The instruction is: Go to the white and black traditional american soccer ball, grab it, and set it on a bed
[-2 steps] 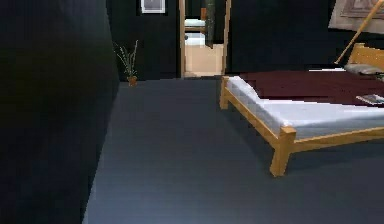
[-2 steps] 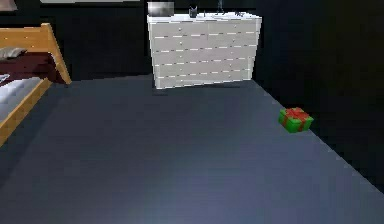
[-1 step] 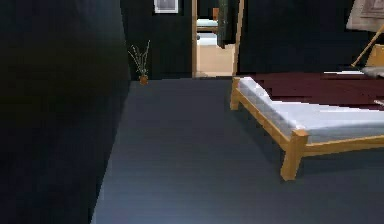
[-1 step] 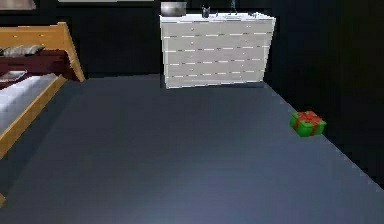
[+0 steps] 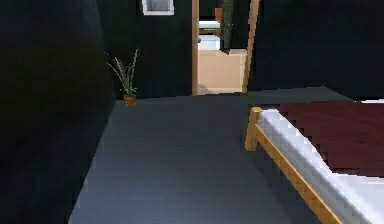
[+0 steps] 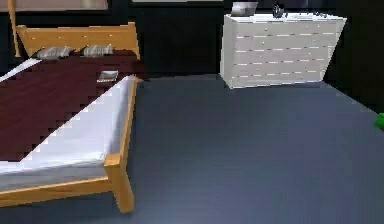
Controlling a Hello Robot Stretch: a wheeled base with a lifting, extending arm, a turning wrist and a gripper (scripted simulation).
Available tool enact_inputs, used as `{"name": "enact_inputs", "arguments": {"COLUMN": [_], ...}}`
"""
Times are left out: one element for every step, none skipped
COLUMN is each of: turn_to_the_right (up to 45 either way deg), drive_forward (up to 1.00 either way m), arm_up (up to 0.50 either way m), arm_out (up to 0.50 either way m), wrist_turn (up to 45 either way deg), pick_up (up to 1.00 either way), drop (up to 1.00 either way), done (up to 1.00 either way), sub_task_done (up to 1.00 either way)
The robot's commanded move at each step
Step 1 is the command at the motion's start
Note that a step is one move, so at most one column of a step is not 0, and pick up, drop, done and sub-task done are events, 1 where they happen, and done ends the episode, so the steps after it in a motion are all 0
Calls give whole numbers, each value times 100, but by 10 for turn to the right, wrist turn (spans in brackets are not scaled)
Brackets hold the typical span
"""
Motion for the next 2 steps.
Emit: {"name": "enact_inputs", "arguments": {"turn_to_the_right": [0, 0], "drive_forward": [100, 95], "arm_up": [0, 0], "arm_out": [0, 0], "wrist_turn": [0, 0], "pick_up": [0, 0], "drop": [0, 0], "done": [0, 0], "sub_task_done": [0, 0]}}
